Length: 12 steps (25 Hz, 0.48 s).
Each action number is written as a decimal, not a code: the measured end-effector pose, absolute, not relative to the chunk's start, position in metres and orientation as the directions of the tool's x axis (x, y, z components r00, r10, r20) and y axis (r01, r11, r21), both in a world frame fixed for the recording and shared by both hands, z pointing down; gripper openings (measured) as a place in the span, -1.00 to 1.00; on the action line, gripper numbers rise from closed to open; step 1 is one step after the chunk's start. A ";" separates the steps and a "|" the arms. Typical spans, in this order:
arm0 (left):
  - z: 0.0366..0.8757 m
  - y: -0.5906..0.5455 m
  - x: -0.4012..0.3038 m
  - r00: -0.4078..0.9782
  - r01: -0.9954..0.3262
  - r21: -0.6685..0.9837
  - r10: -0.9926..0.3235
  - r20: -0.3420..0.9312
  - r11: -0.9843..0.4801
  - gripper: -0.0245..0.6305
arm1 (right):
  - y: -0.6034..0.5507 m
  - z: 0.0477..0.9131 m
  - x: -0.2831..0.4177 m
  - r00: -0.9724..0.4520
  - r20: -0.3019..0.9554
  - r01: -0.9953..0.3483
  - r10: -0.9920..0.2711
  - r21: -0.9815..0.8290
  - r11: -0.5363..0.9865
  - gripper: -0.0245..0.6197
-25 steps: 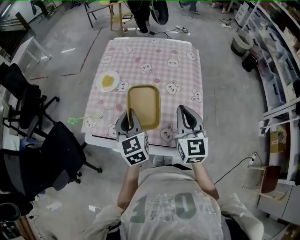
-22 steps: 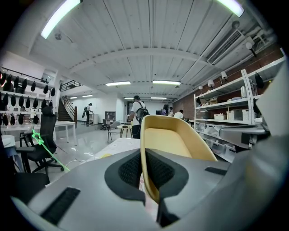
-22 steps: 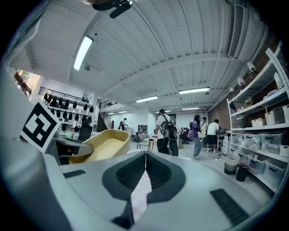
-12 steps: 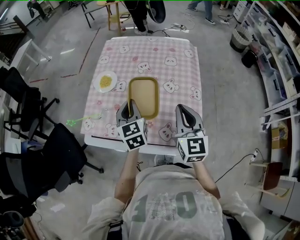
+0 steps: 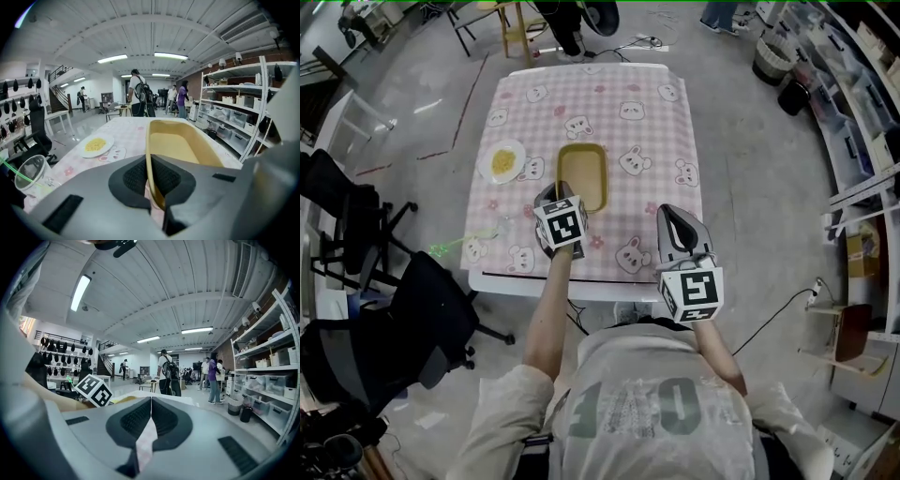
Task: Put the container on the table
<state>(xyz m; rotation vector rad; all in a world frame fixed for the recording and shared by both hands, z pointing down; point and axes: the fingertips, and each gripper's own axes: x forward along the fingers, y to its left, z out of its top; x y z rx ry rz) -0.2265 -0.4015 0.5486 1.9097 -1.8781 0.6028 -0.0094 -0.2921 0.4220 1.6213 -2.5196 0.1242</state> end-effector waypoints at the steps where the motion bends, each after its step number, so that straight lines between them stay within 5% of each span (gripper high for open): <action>1: 0.556 -0.402 -0.226 0.018 -1.000 -0.009 -0.815 0.580 -0.028 -0.84 | -0.291 0.423 -0.008 -0.404 0.169 -0.912 -0.899 0.007 0.411 -0.83; 12: 0.601 -0.403 -0.228 0.024 -1.000 0.009 -0.728 0.685 -0.024 -0.84 | -0.281 0.428 0.008 -0.370 0.183 -0.926 -0.911 0.005 0.377 -0.83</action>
